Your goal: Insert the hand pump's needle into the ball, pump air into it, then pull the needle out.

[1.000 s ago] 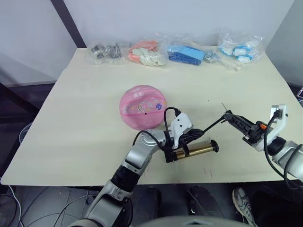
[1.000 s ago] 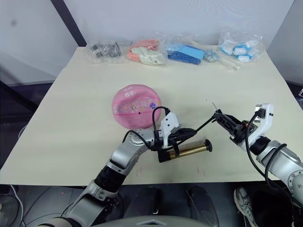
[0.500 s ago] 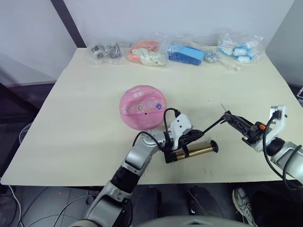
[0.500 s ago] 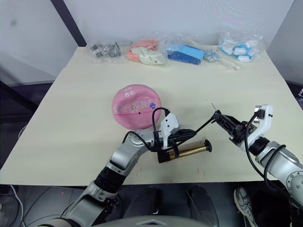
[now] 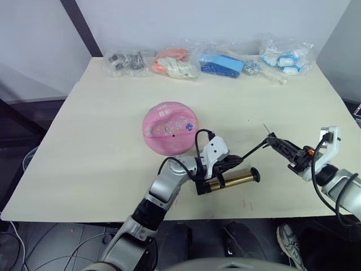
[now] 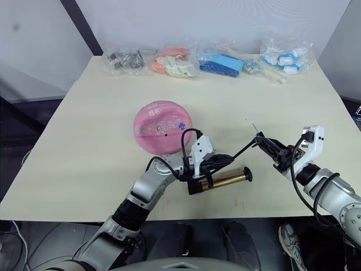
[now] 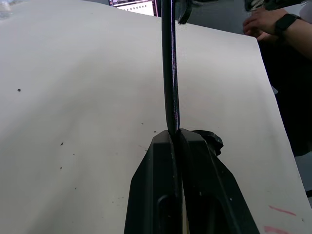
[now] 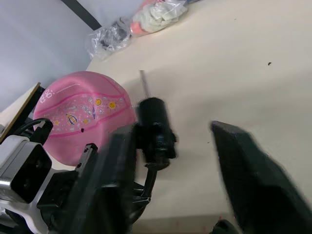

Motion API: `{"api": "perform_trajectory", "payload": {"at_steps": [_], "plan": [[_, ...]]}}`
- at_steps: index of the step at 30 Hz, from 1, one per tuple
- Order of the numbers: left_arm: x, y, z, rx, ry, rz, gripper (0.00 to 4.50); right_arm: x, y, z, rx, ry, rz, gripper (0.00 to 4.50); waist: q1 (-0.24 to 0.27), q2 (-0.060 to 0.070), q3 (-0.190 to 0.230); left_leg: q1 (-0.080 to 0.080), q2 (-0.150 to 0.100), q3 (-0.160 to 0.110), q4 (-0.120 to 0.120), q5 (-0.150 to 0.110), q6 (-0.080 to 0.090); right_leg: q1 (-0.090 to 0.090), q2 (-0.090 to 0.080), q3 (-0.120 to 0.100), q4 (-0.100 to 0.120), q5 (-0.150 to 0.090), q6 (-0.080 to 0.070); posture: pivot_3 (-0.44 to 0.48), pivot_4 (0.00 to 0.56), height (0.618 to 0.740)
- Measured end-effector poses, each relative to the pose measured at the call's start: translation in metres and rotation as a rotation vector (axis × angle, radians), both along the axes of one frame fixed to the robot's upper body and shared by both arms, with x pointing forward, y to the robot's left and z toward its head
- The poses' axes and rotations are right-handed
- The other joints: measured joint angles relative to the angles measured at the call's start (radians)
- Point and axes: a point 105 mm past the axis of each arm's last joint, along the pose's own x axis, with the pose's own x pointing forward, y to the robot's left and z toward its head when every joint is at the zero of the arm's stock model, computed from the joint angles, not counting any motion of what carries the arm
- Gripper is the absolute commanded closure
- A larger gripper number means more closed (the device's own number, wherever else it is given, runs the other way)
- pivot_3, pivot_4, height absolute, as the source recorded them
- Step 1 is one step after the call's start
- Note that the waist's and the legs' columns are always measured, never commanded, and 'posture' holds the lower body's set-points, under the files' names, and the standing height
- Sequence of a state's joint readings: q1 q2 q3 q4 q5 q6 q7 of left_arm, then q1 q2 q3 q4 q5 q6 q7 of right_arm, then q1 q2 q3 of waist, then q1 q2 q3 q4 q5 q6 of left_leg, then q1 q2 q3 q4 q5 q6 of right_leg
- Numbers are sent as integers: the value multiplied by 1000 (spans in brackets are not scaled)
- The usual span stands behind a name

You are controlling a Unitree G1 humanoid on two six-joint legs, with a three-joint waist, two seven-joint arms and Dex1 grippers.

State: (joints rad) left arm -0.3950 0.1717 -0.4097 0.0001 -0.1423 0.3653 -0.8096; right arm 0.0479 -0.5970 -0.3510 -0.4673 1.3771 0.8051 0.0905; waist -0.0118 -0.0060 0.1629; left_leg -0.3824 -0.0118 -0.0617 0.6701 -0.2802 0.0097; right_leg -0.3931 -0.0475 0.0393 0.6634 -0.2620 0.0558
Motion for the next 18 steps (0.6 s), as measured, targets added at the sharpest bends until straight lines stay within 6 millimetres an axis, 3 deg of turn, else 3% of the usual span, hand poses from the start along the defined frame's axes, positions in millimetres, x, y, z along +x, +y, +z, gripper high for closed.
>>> {"api": "perform_trajectory", "payload": {"at_steps": [1, 2, 15, 16, 18], "plan": [[0, 0, 0, 1, 1, -3, 4500, 0, 0, 0, 0, -1, 1, 4126, 0, 0, 0, 0, 0, 0, 0, 0, 0, 0, 0, 0, 0, 0, 0, 0, 150, 740], [-1, 0, 0, 1, 1, -4, 4500, 0, 0, 0, 1, -1, 1, 4160, 0, 0, 0, 0, 0, 0, 0, 0, 0, 0, 0, 0, 0, 0, 0, 0, 150, 740], [-2, 0, -3, -10, 27, -3, 4500, -1, 3, 0, 13, -11, 11, 4160, 0, 0, 0, 0, 0, 0, 0, 0, 0, 0, 0, 0, 0, 0, 0, 0, 150, 740], [-2, 1, -3, -11, 32, -1, 3794, -1, 4, 0, 16, -13, 14, 4160, 0, 0, 0, 0, 0, 0, 0, 0, 0, 0, 0, 0, 0, 0, 0, 0, 150, 740], [-2, 2, -3, -11, 36, 1, 3234, -1, 4, 1, 22, -18, 15, 4160, 0, 0, 0, 0, 0, 0, 0, 0, 0, 0, 0, 0, 0, 0, 0, 0, 150, 740]]}}
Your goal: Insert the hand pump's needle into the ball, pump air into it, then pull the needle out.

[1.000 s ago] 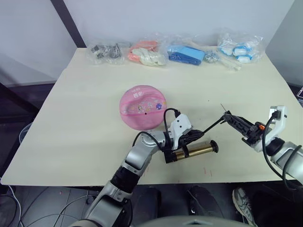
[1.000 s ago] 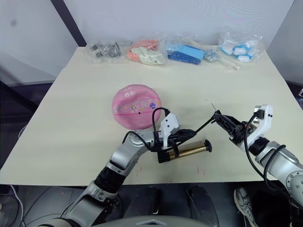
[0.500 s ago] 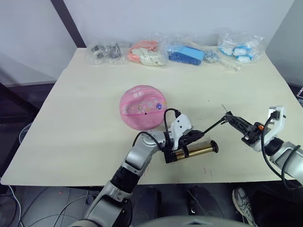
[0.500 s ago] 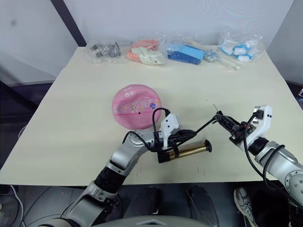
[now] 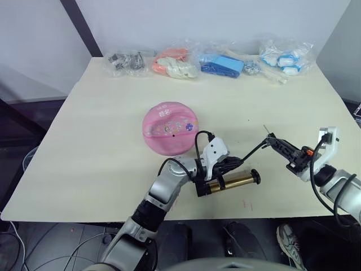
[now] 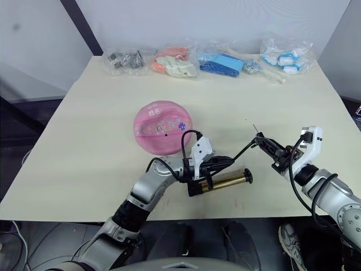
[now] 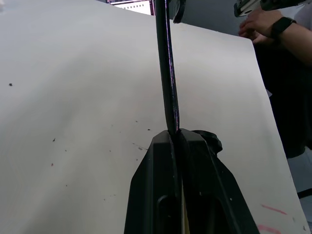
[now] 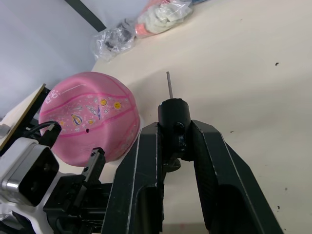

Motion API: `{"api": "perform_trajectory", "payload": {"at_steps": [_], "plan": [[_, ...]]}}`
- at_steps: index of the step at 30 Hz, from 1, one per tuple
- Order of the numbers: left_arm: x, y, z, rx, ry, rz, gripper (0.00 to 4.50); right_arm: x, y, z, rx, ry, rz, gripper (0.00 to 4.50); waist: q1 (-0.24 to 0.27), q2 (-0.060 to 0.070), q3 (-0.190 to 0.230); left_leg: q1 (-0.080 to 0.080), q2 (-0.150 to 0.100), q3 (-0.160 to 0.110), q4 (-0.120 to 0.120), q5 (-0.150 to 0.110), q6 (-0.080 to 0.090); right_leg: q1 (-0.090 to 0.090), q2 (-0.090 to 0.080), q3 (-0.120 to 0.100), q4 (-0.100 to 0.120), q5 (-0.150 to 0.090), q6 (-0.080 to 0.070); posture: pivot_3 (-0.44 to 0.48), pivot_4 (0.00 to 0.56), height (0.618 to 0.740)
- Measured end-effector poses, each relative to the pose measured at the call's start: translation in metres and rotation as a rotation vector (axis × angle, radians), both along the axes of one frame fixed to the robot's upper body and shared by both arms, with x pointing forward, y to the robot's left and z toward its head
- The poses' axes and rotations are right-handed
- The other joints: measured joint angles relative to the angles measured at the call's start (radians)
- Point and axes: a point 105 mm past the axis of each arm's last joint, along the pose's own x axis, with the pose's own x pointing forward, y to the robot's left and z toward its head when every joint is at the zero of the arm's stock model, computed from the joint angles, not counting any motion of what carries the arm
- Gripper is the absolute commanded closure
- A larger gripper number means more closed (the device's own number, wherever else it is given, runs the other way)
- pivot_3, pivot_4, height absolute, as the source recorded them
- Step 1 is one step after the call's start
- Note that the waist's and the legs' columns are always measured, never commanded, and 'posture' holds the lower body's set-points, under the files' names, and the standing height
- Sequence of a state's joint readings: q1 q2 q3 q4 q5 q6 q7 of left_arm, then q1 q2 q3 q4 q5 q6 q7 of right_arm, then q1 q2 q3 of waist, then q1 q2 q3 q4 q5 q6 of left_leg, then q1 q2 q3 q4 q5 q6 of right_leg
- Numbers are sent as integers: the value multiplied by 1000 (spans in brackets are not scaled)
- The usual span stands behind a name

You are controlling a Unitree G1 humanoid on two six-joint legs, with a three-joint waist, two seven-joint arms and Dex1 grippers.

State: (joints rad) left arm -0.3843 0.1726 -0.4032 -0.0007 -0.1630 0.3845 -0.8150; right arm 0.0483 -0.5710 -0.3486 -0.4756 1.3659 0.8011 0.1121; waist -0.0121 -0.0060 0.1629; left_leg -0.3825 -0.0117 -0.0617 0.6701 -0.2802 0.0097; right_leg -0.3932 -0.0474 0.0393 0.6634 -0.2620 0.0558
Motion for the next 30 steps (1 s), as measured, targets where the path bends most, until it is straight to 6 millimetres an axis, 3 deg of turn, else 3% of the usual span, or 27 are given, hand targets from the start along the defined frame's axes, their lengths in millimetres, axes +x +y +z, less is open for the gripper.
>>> {"api": "perform_trajectory", "payload": {"at_steps": [1, 6, 7, 14, 20, 23, 30], "plan": [[-1, 0, 0, 0, 1, -4, 2590, 0, 0, 1, 0, -7, 3, 4160, 0, 0, 0, 0, 0, 0, 0, 0, 0, 0, 0, 0, 0, 0, 0, 0, 150, 740], [-11, 2, 8, -31, 2, -55, 200, -4, 1, 7, -21, -72, 25, 4160, 0, 0, 0, -1, 0, 0, 0, 0, 0, -1, 0, 0, 0, 0, 0, 0, 150, 740], [-13, 4, 8, -31, 1, -63, 83, -5, 0, 7, -36, -85, 26, 4160, 0, 0, 0, -1, 0, 0, 0, 0, 0, -1, 0, 0, 0, 0, 0, 0, 150, 740], [-29, 30, 15, -44, -5, -92, 83, -10, -6, 16, -183, -240, 58, 4160, -2, 0, 0, 0, 4, 1, 0, 0, 0, -1, 1, 0, 0, 0, 0, 0, 150, 740], [-46, 78, 19, -1, 4, -68, 83, -13, -4, 22, -319, -397, 99, 4160, -2, 1, 0, 0, 5, 1, -1, 0, 0, -1, 1, 1, -1, 0, 0, 0, 150, 740], [-50, 91, 21, -8, 5, -42, 83, -17, 1, 22, -372, -454, 160, 4160, -1, 0, 1, 0, 5, 1, 0, 0, 0, -1, 0, 0, -1, 0, 0, 0, 150, 740], [-37, 129, 42, -10, -85, 81, 83, -27, 15, 25, -528, -617, 342, 4160, -1, 0, 1, 0, 5, 1, -1, 0, 0, -1, 1, 0, -1, 0, 0, 0, 150, 740]]}}
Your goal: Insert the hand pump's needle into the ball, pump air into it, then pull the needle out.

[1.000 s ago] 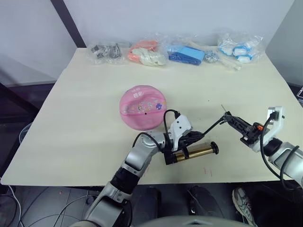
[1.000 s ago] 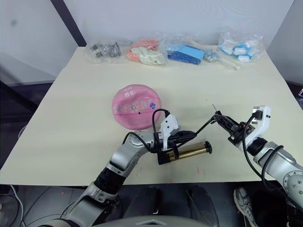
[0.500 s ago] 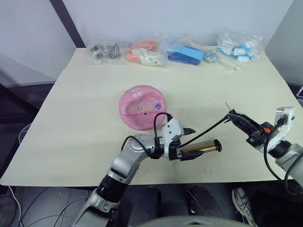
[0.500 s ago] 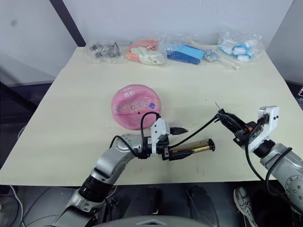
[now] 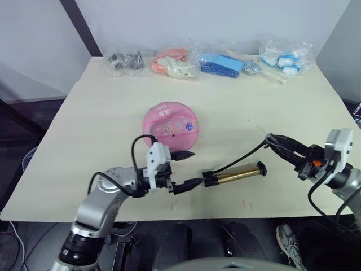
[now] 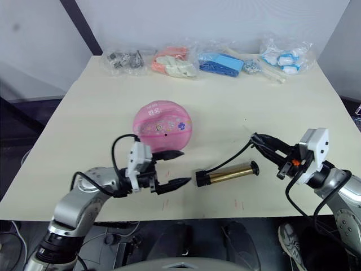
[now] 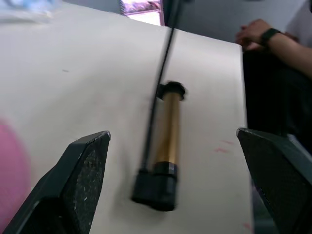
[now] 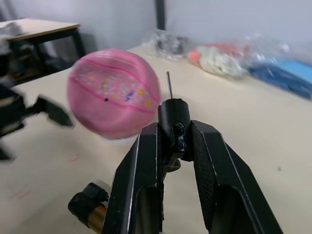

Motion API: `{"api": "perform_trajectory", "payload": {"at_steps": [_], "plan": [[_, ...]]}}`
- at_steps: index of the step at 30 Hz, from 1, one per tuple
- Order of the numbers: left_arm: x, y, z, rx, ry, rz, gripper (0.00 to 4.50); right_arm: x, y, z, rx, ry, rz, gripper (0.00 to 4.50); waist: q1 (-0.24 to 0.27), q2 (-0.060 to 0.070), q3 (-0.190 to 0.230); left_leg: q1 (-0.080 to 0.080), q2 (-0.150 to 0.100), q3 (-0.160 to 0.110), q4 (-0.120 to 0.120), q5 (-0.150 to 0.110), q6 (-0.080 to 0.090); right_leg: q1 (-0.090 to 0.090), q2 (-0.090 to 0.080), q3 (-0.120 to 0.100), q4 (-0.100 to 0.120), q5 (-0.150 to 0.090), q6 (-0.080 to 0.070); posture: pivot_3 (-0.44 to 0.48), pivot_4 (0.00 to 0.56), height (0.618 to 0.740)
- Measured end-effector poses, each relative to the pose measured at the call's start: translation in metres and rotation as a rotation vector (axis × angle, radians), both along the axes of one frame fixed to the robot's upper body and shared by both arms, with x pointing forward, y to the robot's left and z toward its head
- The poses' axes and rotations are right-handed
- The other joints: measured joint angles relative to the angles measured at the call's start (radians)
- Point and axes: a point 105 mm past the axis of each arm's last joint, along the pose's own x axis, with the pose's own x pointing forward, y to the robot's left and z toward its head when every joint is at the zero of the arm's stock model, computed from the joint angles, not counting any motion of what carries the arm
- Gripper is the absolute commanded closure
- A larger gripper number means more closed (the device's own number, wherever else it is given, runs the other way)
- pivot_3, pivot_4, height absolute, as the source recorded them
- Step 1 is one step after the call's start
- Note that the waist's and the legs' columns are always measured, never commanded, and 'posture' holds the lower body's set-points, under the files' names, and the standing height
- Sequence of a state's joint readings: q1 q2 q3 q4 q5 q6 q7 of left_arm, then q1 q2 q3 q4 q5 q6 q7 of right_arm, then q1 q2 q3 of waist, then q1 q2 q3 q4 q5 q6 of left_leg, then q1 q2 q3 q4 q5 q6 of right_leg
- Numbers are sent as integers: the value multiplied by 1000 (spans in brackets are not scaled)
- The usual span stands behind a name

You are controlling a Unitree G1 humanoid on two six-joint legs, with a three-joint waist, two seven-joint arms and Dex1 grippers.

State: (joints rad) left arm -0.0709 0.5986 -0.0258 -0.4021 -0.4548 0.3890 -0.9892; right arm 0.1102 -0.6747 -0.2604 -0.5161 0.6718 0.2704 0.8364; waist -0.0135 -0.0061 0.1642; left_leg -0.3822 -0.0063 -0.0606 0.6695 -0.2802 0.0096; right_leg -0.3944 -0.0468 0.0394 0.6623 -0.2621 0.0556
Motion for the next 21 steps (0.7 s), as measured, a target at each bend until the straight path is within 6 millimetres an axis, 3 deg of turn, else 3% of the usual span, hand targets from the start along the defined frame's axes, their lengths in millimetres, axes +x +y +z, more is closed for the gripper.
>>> {"api": "perform_trajectory", "payload": {"at_steps": [5, 6, 9, 14, 21], "plan": [[12, 18, 21, -21, -71, 45, 83, -6, 12, 0, -63, -77, 139, 4160, 0, -2, 2, 0, 0, 0, 0, 0, 0, 0, 0, 0, 0, 0, 0, 0, 150, 740], [17, 26, 37, -25, -122, 69, 83, -7, 16, 4, -62, -100, 174, 4160, 0, -3, 2, 0, 1, -1, 0, 0, 0, 0, 0, -1, 0, 0, 0, 0, 150, 740], [24, 34, 50, -50, -157, 115, 83, -6, 17, 4, -59, -103, 194, 4160, 0, -3, 2, 0, 0, 0, 0, 0, 0, 0, 0, -1, 0, 0, 0, 0, 150, 740], [48, 63, 90, -55, -256, 267, 83, -6, 21, 1, -51, -106, 238, 4160, 0, -5, 3, 0, 0, -1, 0, 0, 0, 0, 0, -1, 0, 0, 0, 0, 150, 740], [54, 83, 81, 17, -179, 349, 83, -3, 23, 2, -29, -124, 243, 4160, -1, -5, 3, 0, 0, -1, 0, 0, 0, -1, 0, -1, 0, 0, 0, 0, 150, 740]]}}
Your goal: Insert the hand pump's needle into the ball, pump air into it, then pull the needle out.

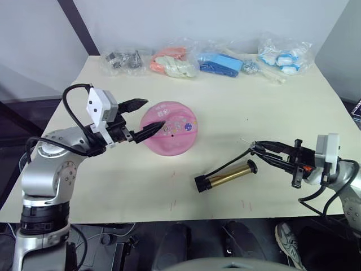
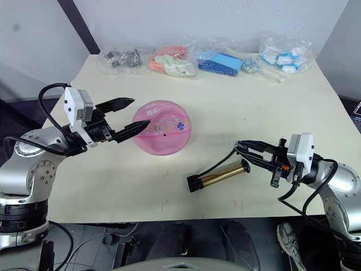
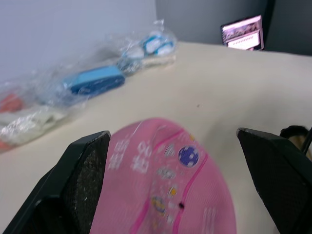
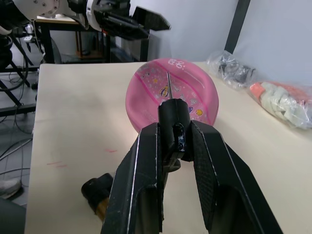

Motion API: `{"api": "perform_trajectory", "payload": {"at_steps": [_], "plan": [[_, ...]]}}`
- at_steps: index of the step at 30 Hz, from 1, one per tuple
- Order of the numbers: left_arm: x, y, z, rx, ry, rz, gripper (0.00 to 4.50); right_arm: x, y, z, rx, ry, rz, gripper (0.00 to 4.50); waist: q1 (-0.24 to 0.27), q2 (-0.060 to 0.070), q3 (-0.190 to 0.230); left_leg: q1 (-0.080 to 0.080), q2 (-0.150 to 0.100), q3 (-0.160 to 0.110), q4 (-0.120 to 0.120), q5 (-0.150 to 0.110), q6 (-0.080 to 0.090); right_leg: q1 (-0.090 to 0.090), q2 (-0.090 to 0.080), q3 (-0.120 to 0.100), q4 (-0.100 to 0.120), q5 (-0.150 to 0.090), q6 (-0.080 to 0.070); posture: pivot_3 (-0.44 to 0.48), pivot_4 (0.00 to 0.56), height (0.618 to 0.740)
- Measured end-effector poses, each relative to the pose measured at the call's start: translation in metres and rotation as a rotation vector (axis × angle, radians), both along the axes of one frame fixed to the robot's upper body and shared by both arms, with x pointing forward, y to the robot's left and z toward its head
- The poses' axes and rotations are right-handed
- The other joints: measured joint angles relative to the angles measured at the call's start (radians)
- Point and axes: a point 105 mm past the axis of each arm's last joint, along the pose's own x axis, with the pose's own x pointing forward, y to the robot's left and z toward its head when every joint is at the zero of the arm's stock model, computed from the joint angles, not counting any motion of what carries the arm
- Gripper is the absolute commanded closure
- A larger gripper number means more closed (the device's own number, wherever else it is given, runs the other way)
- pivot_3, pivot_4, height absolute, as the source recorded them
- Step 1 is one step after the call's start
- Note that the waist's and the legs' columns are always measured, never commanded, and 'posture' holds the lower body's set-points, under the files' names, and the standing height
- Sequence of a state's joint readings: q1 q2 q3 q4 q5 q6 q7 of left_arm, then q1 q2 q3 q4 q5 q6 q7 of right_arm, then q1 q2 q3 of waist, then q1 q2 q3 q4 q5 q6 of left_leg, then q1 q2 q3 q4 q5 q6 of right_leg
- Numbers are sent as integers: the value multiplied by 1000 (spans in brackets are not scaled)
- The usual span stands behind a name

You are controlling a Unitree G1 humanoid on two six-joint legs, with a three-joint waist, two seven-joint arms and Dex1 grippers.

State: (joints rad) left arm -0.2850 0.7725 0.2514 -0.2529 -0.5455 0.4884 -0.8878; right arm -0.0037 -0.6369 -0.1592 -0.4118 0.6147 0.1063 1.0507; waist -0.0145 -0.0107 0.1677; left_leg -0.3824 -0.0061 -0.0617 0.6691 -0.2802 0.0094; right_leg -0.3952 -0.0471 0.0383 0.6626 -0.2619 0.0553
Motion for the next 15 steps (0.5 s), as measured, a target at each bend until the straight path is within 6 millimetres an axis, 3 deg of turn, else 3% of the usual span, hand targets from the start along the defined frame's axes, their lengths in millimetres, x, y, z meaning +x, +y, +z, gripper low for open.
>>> {"api": "perform_trajectory", "payload": {"at_steps": [8, 15], "plan": [[9, 19, -35, -69, 107, 209, 83, 3, 0, -3, 17, 8, -12, 4160, 1, 0, 0, 0, 0, 0, 0, 0, 0, 0, -1, 0, 0, 0, 0, 0, 150, 740], [15, 13, -40, -64, 114, 233, 83, 4, 1, -1, 15, -3, 2, 4160, 2, -1, 0, 0, 0, 0, 0, 0, 0, 0, -1, 0, 1, 0, 0, 0, 150, 740]]}}
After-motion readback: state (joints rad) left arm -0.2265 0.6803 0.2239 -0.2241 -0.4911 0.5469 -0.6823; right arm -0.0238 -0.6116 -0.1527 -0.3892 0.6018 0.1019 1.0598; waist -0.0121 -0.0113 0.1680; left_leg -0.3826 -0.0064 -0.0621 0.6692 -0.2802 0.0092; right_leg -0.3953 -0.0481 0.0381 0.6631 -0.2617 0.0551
